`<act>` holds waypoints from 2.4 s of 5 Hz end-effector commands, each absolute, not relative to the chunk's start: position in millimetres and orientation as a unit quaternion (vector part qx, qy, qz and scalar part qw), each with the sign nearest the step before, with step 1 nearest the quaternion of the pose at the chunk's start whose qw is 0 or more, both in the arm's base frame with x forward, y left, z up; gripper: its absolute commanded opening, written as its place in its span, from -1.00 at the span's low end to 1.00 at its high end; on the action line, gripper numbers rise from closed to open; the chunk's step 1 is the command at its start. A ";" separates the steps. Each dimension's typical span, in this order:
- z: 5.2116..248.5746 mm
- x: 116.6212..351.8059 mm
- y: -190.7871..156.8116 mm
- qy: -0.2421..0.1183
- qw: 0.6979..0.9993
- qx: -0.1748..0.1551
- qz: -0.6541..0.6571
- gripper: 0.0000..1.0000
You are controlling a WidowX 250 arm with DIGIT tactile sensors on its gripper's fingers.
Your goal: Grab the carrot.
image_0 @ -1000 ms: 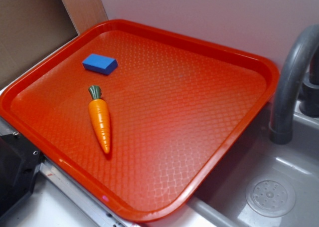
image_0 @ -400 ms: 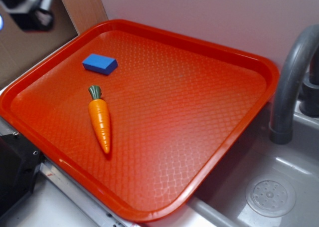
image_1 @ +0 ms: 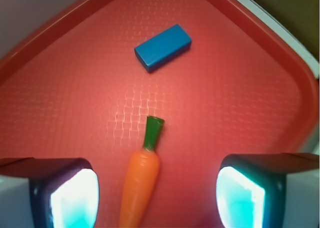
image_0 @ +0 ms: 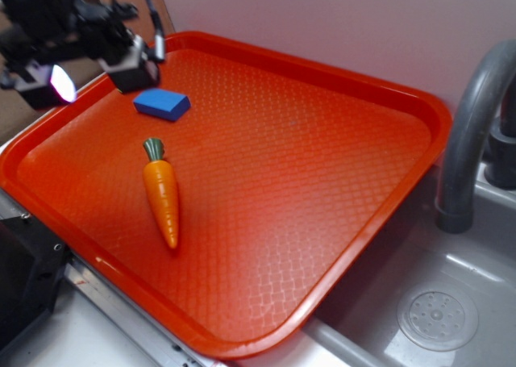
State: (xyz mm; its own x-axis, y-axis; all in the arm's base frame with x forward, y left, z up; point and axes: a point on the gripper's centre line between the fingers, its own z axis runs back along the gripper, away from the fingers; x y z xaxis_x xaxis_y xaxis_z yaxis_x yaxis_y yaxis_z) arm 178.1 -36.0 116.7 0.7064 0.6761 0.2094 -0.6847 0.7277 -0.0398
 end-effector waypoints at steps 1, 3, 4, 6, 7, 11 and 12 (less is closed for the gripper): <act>65.1 188.9 -46.2 -0.095 0.930 0.051 0.351 1.00; 39.4 188.5 -48.6 -0.091 0.934 0.064 0.339 1.00; 29.6 187.9 -50.1 -0.085 0.938 0.060 0.329 1.00; 17.7 186.5 -51.0 -0.083 0.941 0.058 0.322 -1.00; 19.9 186.2 -50.4 -0.085 0.941 0.054 0.323 -1.00; 101.0 199.6 -39.1 -0.136 0.960 0.024 0.245 -1.00; 146.9 206.4 -36.0 -0.135 0.973 0.004 0.187 -1.00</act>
